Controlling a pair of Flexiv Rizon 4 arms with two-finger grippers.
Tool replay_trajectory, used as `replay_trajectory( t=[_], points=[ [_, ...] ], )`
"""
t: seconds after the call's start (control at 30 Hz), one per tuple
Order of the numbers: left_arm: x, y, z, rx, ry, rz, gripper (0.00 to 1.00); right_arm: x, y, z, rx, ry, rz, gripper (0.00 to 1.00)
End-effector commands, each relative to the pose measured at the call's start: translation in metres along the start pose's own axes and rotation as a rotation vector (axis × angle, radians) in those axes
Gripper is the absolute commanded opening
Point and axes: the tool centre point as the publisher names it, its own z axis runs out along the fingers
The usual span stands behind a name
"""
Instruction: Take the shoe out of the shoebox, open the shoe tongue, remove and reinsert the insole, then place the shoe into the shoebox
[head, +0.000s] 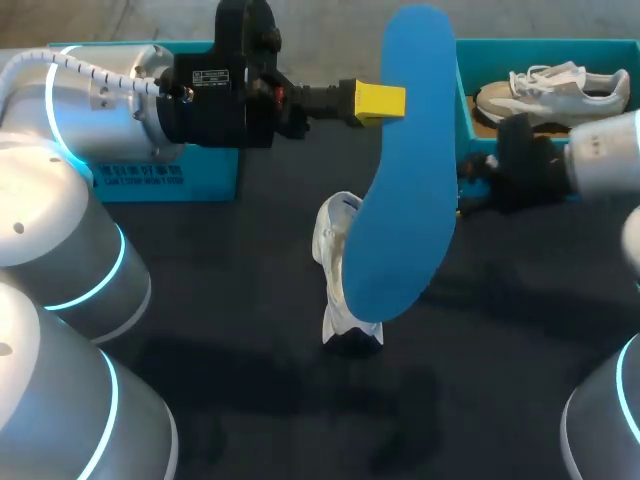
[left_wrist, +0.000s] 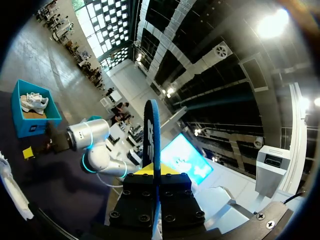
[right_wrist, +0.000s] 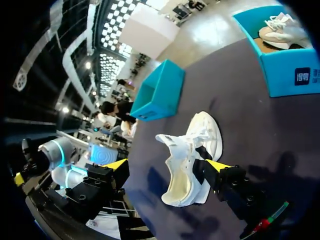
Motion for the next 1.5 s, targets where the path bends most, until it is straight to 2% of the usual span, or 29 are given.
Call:
replay_trajectory(
  t=[0.03,0.3,0.53,0.7,1.1,1.17,1.3,1.37,1.4,1.5],
  points=[
    [-0.001,0.001,0.002,0.001,-0.001,-0.001,0.00,-0.002,0.011,-0.029,0.043,0.164,-0.024,1.00],
    [-0.001,0.001,0.002,0.001,-0.001,-0.001,0.00,-0.005,0.023,-0.043,0.065,0.264,0.050,1.00],
    [-0.001,0.001,0.002,0.001,-0.001,-0.001,0.00,0.007,0.024,-0.041,0.106,0.340,0.068,1.00],
    [-0.001,0.001,0.002,0.001,-0.001,-0.001,0.00,0.014,0.025,-0.040,0.099,0.363,0.092,1.00],
    [-0.001,0.001,0.002,0.001,-0.001,-0.001,0.00,0.014,0.025,-0.040,0.099,0.363,0.092,1.00],
    [-0.007,0.002,0.003,-0.005,0.020,0.026,0.00,0.014,0.025,-0.040,0.099,0.363,0.092,1.00],
    [-0.032,0.003,0.003,-0.097,0.025,0.334,0.00,0.014,0.025,-0.040,0.099,0.363,0.092,1.00],
    [-0.039,0.001,0.002,-0.091,0.034,0.444,0.00,0.014,0.025,-0.040,0.099,0.363,0.092,1.00],
    [-0.043,0.001,0.001,-0.124,0.041,0.519,0.00,0.014,0.025,-0.040,0.099,0.363,0.092,1.00],
    [-0.056,-0.003,-0.001,-0.150,0.056,0.690,0.00,0.014,0.025,-0.040,0.099,0.363,0.092,1.00]
  ],
)
